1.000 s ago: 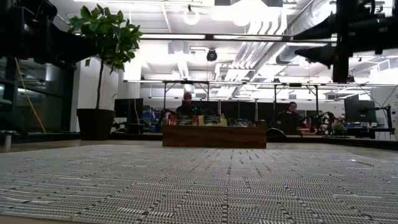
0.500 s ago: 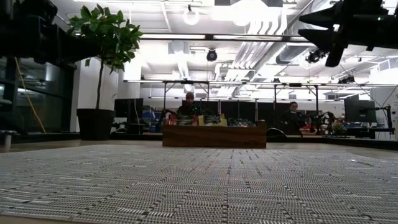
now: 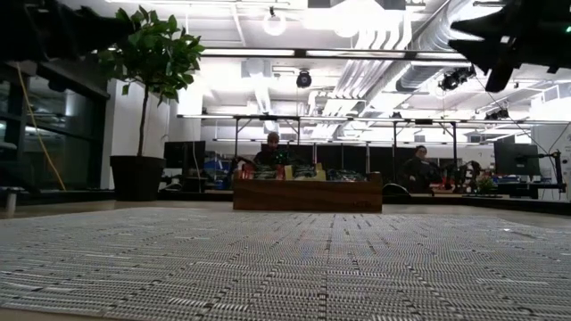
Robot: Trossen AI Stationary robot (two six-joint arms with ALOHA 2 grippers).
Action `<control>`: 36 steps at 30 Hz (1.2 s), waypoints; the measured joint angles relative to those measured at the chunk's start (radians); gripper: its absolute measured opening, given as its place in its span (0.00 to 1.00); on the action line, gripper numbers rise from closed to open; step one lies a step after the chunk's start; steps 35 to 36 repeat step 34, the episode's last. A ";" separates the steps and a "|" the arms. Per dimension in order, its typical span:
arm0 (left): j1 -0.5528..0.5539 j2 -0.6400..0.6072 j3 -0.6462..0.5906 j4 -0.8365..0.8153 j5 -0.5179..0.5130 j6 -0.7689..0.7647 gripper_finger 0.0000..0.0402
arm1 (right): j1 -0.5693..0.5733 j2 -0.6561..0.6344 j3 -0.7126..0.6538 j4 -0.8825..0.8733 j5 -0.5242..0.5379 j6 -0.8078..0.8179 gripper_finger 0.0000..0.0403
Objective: Pick & Place Tea
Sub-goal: Return to Home Position
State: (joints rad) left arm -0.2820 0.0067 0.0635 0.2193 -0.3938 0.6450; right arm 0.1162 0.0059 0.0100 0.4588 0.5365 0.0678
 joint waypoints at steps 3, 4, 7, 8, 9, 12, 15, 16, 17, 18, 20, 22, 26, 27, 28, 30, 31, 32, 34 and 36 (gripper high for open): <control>0.000 0.000 0.000 -0.019 -0.001 -0.046 0.42 | 0.002 0.010 0.004 -0.029 0.045 0.001 0.41; 0.000 0.000 0.000 -0.027 -0.001 -0.051 0.42 | 0.002 0.010 0.004 -0.054 0.064 0.002 0.41; 0.000 0.001 0.000 -0.061 -0.009 -0.047 0.42 | 0.002 0.011 0.004 -0.090 0.087 0.002 0.41; 0.000 0.001 0.000 -0.076 -0.014 -0.047 0.42 | 0.002 0.012 0.004 -0.100 0.085 0.002 0.41; 0.000 0.001 0.000 -0.091 -0.014 -0.047 0.42 | 0.002 0.012 0.004 -0.113 0.085 0.001 0.41; 0.000 0.001 0.000 -0.137 -0.014 -0.047 0.42 | 0.002 0.012 0.004 -0.121 0.086 0.001 0.41; 0.000 0.001 0.001 -0.184 -0.016 -0.047 0.42 | 0.002 0.012 0.004 -0.122 0.087 0.002 0.41; 0.000 0.001 0.001 -0.198 -0.016 -0.047 0.42 | 0.002 0.012 0.004 -0.122 0.087 0.002 0.41; 0.000 0.001 0.001 -0.213 -0.016 -0.047 0.42 | 0.002 0.012 0.004 -0.122 0.087 0.002 0.41; 0.000 0.001 0.002 -0.229 -0.016 -0.047 0.42 | 0.002 0.012 0.004 -0.123 0.087 0.002 0.41; 0.000 0.001 0.002 -0.257 -0.016 -0.048 0.42 | 0.002 0.012 0.004 -0.122 0.087 0.002 0.41; 0.000 0.001 0.003 -0.282 -0.016 -0.048 0.42 | 0.002 0.013 0.004 -0.123 0.088 0.002 0.41; 0.000 0.001 0.006 -0.303 -0.016 -0.047 0.42 | 0.002 0.013 0.005 -0.122 0.089 0.002 0.41; 0.000 0.001 0.006 -0.305 -0.016 -0.047 0.42 | 0.002 0.013 0.005 -0.122 0.089 0.002 0.41; 0.000 0.001 0.006 -0.305 -0.016 -0.047 0.42 | 0.002 0.013 0.005 -0.122 0.089 0.002 0.41; 0.000 0.001 0.006 -0.307 -0.016 -0.047 0.42 | 0.002 0.013 0.005 -0.122 0.089 0.002 0.41; 0.000 0.001 0.006 -0.307 -0.016 -0.047 0.42 | 0.002 0.013 0.005 -0.122 0.089 0.002 0.41; 0.000 0.001 0.006 -0.308 -0.016 -0.047 0.42 | 0.002 0.013 0.005 -0.122 0.089 0.002 0.41; 0.000 0.001 0.006 -0.308 -0.017 -0.047 0.42 | 0.002 0.013 0.005 -0.122 0.089 0.002 0.41; 0.000 0.001 0.006 -0.308 -0.017 -0.047 0.42 | 0.002 0.013 0.005 -0.122 0.089 0.002 0.41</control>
